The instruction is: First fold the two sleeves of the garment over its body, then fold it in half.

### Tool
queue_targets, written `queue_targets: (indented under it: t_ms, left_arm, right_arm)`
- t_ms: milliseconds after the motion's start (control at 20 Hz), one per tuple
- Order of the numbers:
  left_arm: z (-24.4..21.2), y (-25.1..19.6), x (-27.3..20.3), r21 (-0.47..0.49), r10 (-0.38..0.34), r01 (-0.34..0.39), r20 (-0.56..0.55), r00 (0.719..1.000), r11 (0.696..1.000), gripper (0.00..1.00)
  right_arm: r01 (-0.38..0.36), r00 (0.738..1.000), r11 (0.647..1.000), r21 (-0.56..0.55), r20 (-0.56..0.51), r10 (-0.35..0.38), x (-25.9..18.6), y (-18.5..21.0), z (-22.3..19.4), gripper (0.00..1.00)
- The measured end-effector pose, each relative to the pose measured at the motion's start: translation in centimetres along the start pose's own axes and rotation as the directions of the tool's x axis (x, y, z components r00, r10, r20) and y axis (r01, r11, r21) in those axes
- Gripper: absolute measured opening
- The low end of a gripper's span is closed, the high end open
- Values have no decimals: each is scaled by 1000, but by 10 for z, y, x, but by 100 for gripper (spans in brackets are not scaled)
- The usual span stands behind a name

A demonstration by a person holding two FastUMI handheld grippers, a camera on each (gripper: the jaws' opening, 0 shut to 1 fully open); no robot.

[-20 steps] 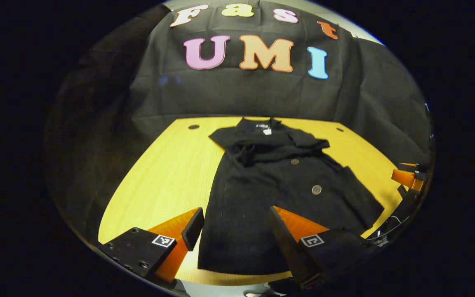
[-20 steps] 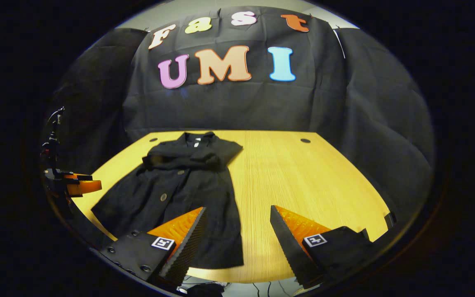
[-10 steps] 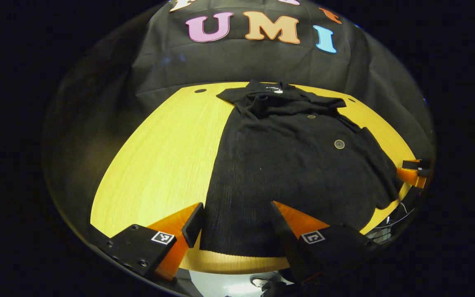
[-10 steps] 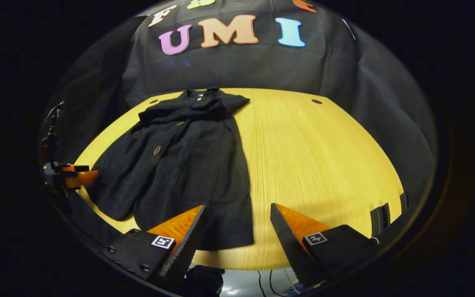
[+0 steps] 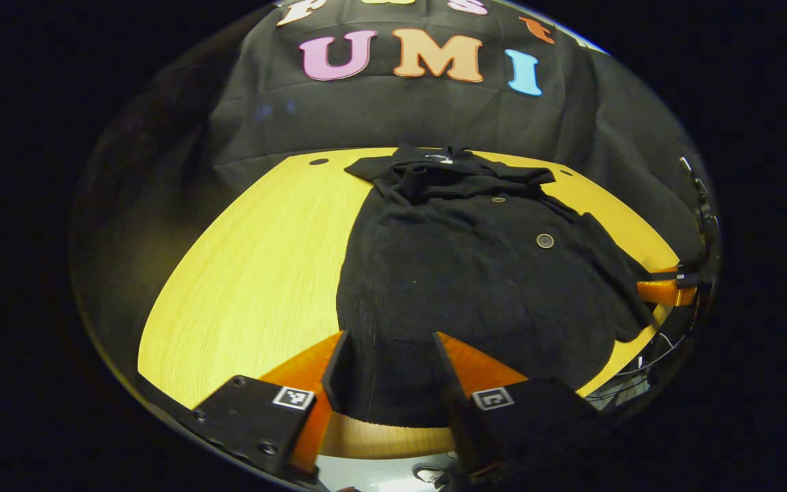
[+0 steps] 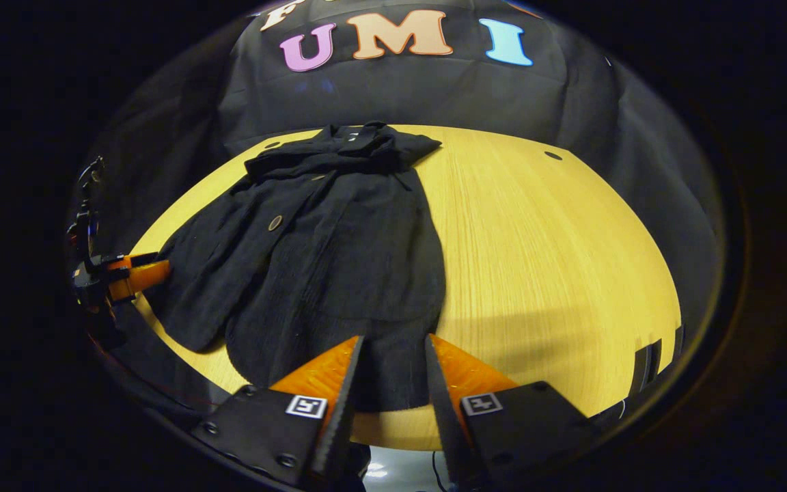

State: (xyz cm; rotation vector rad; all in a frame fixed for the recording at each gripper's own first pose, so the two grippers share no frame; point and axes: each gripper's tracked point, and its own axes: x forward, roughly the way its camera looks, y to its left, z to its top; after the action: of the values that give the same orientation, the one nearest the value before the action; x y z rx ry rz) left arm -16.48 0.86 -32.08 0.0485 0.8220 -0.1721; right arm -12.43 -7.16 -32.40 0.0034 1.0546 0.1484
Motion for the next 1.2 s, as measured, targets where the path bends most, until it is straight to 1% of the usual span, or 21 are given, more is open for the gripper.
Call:
queue_targets:
  t_ms: [50, 100, 150, 200, 250, 300, 350, 400, 450, 600, 700, 750, 850, 1050, 1150, 1200]
  left_arm:
    - [0, -4, -1, 7, -15, 15, 2, 1000, 1000, 61]
    - [0, -5, 0, 9, -14, 14, 2, 1000, 1000, 39]
    - [1, -7, -2, -1, -22, 22, 4, 1000, 1000, 34]
    - [3, -9, 0, -25, -30, 30, 9, 1000, 999, 25]
    - [3, -11, -2, -58, -37, 38, 13, 999, 998, 20]
    - [4, -10, 0, -92, -39, 40, 13, 999, 995, 4]
    - [3, -10, 0, -121, -42, 43, 9, 999, 992, 3]
    - [4, -11, 1, -141, -51, 50, 1, 999, 989, 0]
    - [3, -12, 2, -153, -58, 55, -9, 998, 987, 0]
    - [4, -13, 3, -155, -55, 50, -29, 998, 987, 0]
    - [3, -12, 5, -147, -42, 33, -59, 997, 989, 0]
    - [4, -11, 4, -160, -41, 27, -83, 996, 987, 0]
    - [9, -16, 1, -174, -61, 39, -121, 991, 984, 0]
    - [45, -18, 0, -152, -75, 64, -69, 995, 986, 0]
    - [63, -27, -1, -161, -107, 99, -38, 994, 982, 0]
    - [73, -30, 0, -164, -120, 115, -20, 993, 980, 0]
  right_arm:
    - [-17, 1000, 1000, 6, 3, 17, 0, 4, -1, 37]
    - [-22, 1000, 1000, 19, 6, 21, 1, 5, 0, 23]
    - [-26, 1000, 999, 30, 4, 26, 1, 5, -1, 10]
    - [-36, 999, 999, 39, 0, 36, 2, 5, -1, 7]
    - [-50, 999, 998, 48, -5, 50, 2, 5, -2, 7]
    - [-63, 998, 996, 68, -7, 64, 0, 5, -1, 8]
    - [-73, 997, 994, 80, -5, 74, 2, 5, 0, 3]
    - [-82, 997, 994, 75, -8, 83, 3, 5, 0, 3]
    - [-89, 996, 994, 67, -9, 90, 4, 6, 2, 3]
    - [-100, 995, 994, 44, -15, 101, 5, 7, 3, 3]
    - [-111, 994, 993, 26, -10, 112, 6, 10, 6, 3]
    - [-119, 993, 993, 21, -12, 119, 5, 11, 7, 3]
    - [-152, 988, 988, 22, -11, 152, 1, 16, 14, 2]
    - [-192, 981, 981, 7, 30, 192, -10, 26, 44, 3]
    - [-221, 974, 975, 17, 60, 220, -17, 34, 59, 3]
    - [-225, 972, 974, 17, 72, 223, -18, 36, 67, 2]
